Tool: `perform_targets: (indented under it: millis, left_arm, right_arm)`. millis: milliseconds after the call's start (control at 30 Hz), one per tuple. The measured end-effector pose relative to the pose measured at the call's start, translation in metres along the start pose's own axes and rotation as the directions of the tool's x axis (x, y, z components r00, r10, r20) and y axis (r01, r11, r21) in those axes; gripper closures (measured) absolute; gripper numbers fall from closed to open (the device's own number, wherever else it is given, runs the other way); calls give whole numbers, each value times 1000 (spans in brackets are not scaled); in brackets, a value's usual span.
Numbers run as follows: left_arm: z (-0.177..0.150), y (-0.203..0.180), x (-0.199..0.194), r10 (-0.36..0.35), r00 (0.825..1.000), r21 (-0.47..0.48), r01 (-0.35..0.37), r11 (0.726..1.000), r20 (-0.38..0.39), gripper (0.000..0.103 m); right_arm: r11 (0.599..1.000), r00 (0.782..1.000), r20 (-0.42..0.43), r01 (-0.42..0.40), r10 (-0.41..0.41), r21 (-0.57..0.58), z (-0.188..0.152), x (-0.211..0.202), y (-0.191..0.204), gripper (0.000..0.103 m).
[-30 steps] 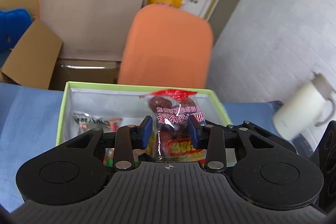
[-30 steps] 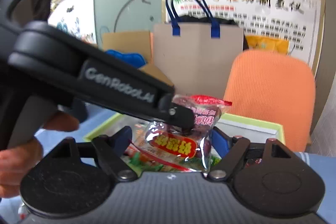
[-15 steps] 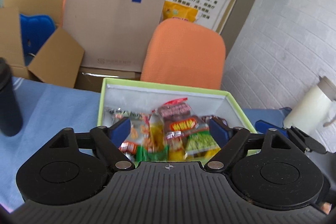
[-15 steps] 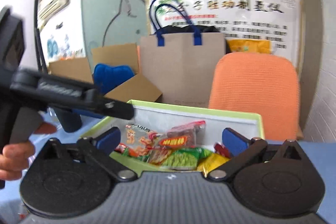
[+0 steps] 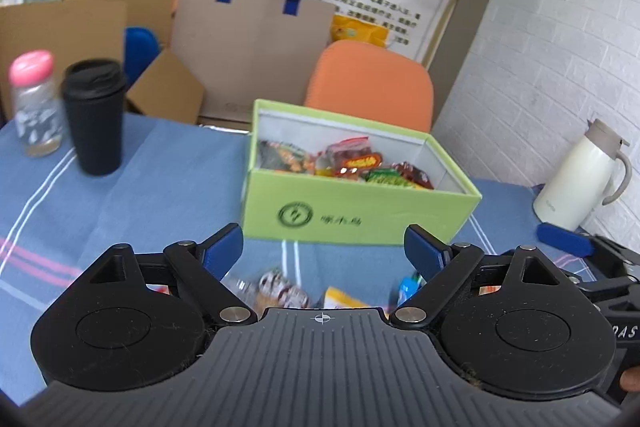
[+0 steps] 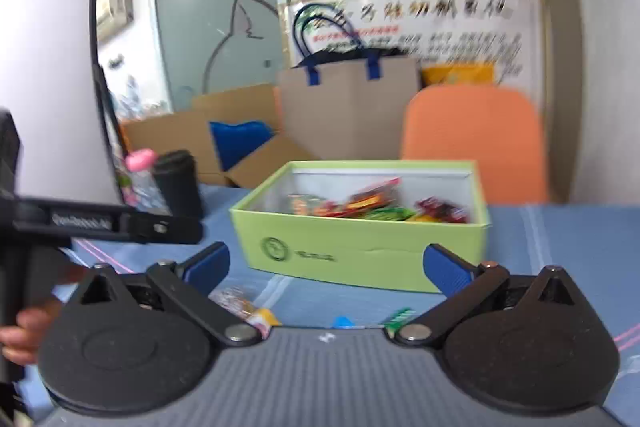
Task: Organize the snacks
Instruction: 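Grasp the red broad-bean snack bag with the left tool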
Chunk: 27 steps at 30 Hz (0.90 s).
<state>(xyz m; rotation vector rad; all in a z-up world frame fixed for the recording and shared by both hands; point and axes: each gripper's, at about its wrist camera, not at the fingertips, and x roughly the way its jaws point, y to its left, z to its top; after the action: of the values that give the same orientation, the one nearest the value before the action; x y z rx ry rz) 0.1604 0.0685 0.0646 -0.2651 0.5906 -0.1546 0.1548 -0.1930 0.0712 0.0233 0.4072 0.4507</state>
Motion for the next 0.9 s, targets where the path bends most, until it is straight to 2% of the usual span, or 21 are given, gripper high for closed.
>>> perform_targets:
  millis: [100,233,467,600,733,800,900]
  left_arm:
    - [-14,4,-11,6,1000,-20,-6,1000,-8,26]
    - [-35,4,-22,6,1000,-45,-7,999,-25,26]
    - [-84,-1,-32,-26,994,-89,17,996,-109,27]
    - [-101,-3,-38,30,993,-74,-39,997,-116,27]
    - [-105,2,-44,80,991,-56,-86,995,-108,27]
    - [-103,10,-45,97,989,-63,-104,993,-109,27]
    - [-100,26,-46,101,989,-98,-111,989,-107,27]
  right_arm:
    - [1000,999,28,-21,20,23,-12,-16,5,0]
    - [996,999,8,-46,46,79,-31,-20,7,0]
    - [988,988,-155,33,-9,150,-89,-21,5,0]
    - [984,980,-195,82,-50,159,-111,-28,8,0]
    - [983,973,-223,89,-52,160,-123,-28,13,0]
    - [985,974,-225,72,-36,155,-123,-27,20,0]
    - [989,978,-203,-24,53,145,-119,-28,35,0]
